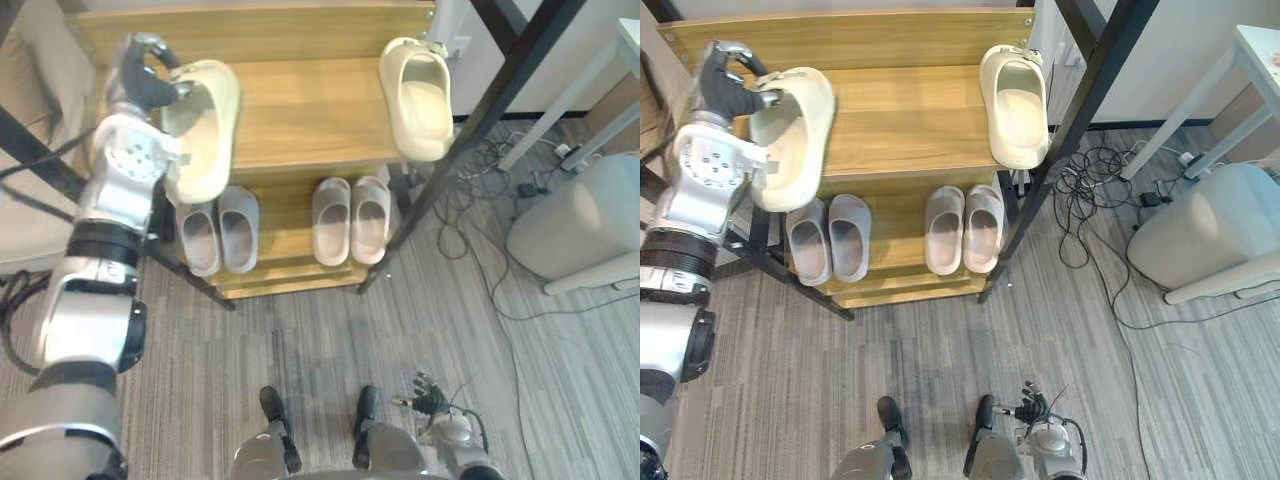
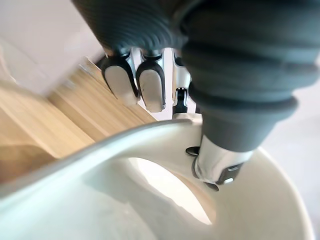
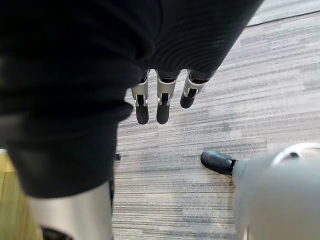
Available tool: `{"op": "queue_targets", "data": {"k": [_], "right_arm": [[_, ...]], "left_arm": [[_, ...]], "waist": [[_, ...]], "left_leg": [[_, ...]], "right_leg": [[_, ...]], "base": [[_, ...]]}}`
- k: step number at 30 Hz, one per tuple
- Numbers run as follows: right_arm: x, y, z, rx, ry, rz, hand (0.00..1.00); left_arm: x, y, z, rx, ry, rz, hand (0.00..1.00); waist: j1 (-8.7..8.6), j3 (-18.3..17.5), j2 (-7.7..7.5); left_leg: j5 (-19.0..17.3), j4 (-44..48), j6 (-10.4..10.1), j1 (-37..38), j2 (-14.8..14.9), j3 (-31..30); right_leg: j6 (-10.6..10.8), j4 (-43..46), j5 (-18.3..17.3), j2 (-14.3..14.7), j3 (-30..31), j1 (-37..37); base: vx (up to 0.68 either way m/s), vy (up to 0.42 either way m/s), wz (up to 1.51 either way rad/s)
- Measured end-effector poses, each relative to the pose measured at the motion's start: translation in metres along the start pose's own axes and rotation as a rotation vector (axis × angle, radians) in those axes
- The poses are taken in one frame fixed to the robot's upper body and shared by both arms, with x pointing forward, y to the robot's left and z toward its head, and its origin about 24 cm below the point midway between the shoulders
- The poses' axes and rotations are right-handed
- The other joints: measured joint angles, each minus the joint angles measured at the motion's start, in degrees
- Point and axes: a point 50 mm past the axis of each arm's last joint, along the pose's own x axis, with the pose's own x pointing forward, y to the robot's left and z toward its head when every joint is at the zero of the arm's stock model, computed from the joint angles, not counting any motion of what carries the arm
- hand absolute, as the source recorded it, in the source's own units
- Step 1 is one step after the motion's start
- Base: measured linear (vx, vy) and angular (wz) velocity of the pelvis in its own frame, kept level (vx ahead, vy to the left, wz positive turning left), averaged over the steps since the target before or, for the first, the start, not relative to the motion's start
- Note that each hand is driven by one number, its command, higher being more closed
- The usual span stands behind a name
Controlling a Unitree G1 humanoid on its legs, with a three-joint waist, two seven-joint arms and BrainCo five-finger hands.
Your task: Organize the slippers on the shoe rack
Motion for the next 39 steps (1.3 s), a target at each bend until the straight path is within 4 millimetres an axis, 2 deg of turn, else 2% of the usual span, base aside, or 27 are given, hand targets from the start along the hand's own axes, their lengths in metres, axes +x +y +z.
{"op": "queue_targets", "data": {"k": [9, 13, 17, 21, 33, 34, 39], "right_arm": [[-0.001, -0.002, -0.003, 0.001, 0.009, -0.020, 0.00], [-0.001, -0.003, -0.003, 0.001, 0.007, -0.031, 0.00], [-0.002, -0.003, -0.005, 0.012, 0.012, -0.037, 0.00], [-0.002, -0.004, -0.003, 0.021, 0.001, -0.048, 0.00], [-0.001, -0.003, 0.004, 0.034, -0.034, -0.057, 0.00], [-0.001, -0.002, 0.005, 0.035, -0.037, -0.058, 0.00], [-0.001, -0.002, 0.005, 0.057, -0.039, -0.063, 0.00]], "left_arm": [[0.000, -0.011, 0.009, -0.020, -0.022, -0.008, 1.00], [0.006, -0.005, 0.018, -0.028, -0.043, 0.014, 1.00], [0.012, 0.000, 0.022, -0.035, -0.036, 0.035, 1.00], [0.016, 0.004, 0.028, -0.058, -0.045, 0.064, 1.00], [0.025, 0.003, 0.044, -0.109, -0.059, 0.073, 1.00], [0.026, 0.003, 0.046, -0.109, -0.063, 0.072, 0.00], [0.030, -0.001, 0.058, -0.131, -0.079, 0.066, 0.00]], "waist": [[-1.17, -0.3, 0.63], [-1.24, -0.6, 1.27], [-2.49, -0.6, 1.49], [-2.82, -0.5, 1.71], [-3.62, -0.4, 2.61], [-3.69, -0.4, 2.62], [-3.79, -0.4, 2.77]], "left_leg": [[0.0, 0.0, 0.0, -0.1, -0.1, 1.6], [0.2, 0.0, 0.3, -2.3, -0.2, 2.9], [0.3, 0.0, 0.4, -3.3, -0.5, 3.9], [0.4, 0.0, 0.6, -4.4, -0.5, 4.6], [0.7, 0.0, 0.9, -6.0, -1.1, 4.6], [0.7, 0.0, 0.9, -6.2, -1.1, 4.6], [0.8, 0.0, 1.1, -7.1, -1.4, 5.1]], "right_leg": [[-0.1, -0.7, 1.1, 0.1, 1.8, -1.1], [-0.3, -1.0, 2.3, 0.1, 3.4, -4.1], [-0.3, -2.1, 3.7, 0.1, 4.7, -5.4], [-0.3, -2.2, 4.3, 0.1, 5.6, -7.0], [-0.3, -2.1, 4.9, -0.3, 6.5, -9.0], [-0.3, -2.0, 4.9, -0.4, 6.6, -9.4], [-0.3, -1.8, 5.4, -0.6, 7.2, -10.8]], "base": [[-0.03, 0.005, -0.11], [-0.06, 0.015, -0.19], [-0.05, 0.020, -0.17], [-0.04, 0.024, -0.11], [0.00, 0.042, -0.02], [-0.02, 0.049, -0.04], [-0.01, 0.062, -0.06]]}}
